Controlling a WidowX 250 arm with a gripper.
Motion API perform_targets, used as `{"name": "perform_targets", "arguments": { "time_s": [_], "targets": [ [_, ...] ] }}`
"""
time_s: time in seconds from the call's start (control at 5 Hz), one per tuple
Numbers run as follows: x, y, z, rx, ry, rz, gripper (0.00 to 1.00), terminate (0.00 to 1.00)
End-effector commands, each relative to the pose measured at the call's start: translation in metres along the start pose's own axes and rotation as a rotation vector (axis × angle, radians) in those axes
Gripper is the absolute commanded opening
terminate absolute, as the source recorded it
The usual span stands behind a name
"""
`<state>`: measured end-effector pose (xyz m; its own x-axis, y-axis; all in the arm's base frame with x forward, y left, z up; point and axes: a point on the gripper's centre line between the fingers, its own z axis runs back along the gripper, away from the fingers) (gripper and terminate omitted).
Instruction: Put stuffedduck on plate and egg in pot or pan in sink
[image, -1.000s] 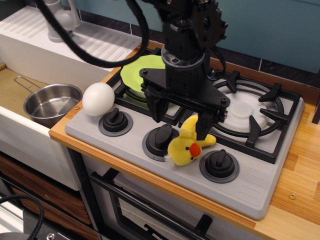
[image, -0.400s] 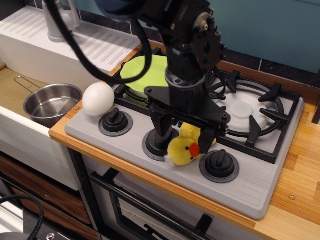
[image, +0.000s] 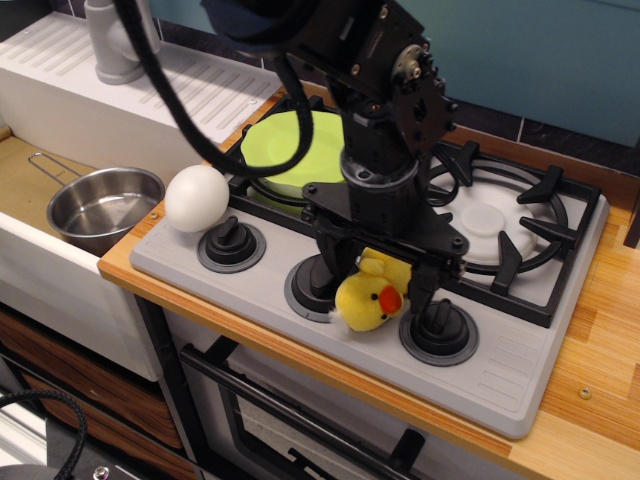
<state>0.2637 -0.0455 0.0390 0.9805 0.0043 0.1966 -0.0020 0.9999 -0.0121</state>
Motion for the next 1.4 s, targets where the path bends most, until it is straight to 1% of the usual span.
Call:
{"name": "perform_targets", "arguments": {
  "time_s": [0.0,0.2,0.4,0.6,0.8,1.0,1.2],
  "targets": [
    [0.016,0.006,-0.004,-0.023,-0.048,-0.020,1.00,0.00],
    [0.019,0.007,-0.005,-0.026,-0.042,-0.018,0.00,0.00],
    [0.019,0.007,0.000,-0.037,-0.026,-0.029,0.00,0.00],
    [0.018,0.006,0.008,-0.031,0.000,-0.022,0.00,0.00],
    [0.015,0.006,0.026,-0.018,0.022,-0.033,0.00,0.00],
    [0.015,0.006,0.050,0.002,0.051,-0.032,0.00,0.00],
    [0.019,0.007,0.065,0.015,0.071,-0.032,0.00,0.00]
  ]
}}
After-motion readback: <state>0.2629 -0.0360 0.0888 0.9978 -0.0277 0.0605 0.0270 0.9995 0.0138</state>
